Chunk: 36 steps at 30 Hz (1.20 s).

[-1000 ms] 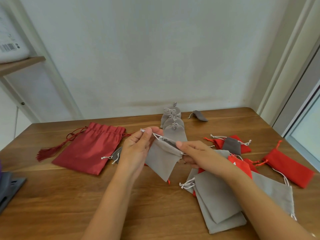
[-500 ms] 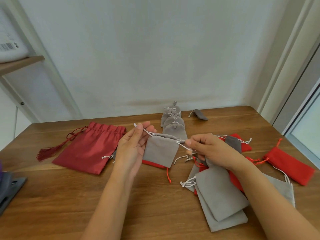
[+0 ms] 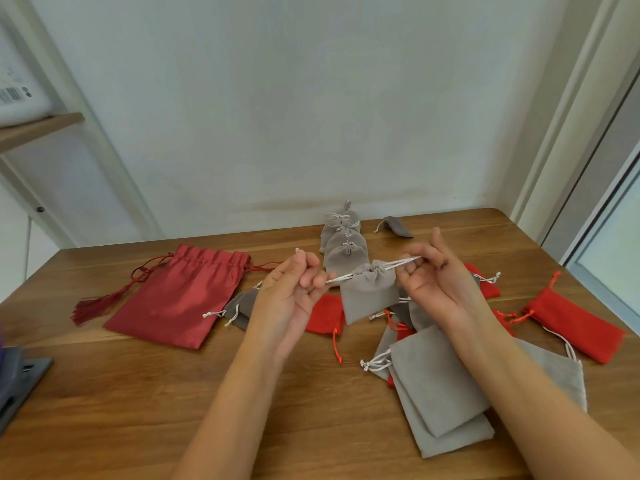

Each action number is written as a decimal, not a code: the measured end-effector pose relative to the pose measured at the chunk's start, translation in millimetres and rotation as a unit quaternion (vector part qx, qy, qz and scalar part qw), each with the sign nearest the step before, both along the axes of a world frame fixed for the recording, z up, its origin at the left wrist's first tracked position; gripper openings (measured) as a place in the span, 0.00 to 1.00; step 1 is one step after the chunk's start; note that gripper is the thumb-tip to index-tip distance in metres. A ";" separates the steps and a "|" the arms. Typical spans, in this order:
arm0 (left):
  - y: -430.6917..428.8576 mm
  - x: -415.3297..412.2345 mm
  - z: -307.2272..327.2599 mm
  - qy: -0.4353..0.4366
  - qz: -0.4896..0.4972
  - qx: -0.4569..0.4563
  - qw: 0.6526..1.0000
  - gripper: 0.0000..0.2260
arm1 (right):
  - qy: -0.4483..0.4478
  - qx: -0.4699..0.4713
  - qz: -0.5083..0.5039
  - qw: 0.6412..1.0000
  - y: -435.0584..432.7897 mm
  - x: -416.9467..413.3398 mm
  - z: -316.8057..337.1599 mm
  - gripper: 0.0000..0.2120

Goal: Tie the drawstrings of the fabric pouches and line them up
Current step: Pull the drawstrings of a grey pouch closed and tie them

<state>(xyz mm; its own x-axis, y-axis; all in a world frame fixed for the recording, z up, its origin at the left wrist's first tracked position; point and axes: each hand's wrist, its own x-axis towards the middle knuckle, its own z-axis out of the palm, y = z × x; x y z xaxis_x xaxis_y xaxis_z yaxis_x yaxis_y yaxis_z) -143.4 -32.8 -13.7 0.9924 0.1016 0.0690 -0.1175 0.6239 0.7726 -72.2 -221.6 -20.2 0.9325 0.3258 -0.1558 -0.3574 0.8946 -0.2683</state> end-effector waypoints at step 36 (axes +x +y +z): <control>-9.4 -15.9 -2.7 0.039 -0.118 0.359 0.925 0.12 | -0.429 -0.423 0.075 0.795 22.7 -41.5 8.0 0.26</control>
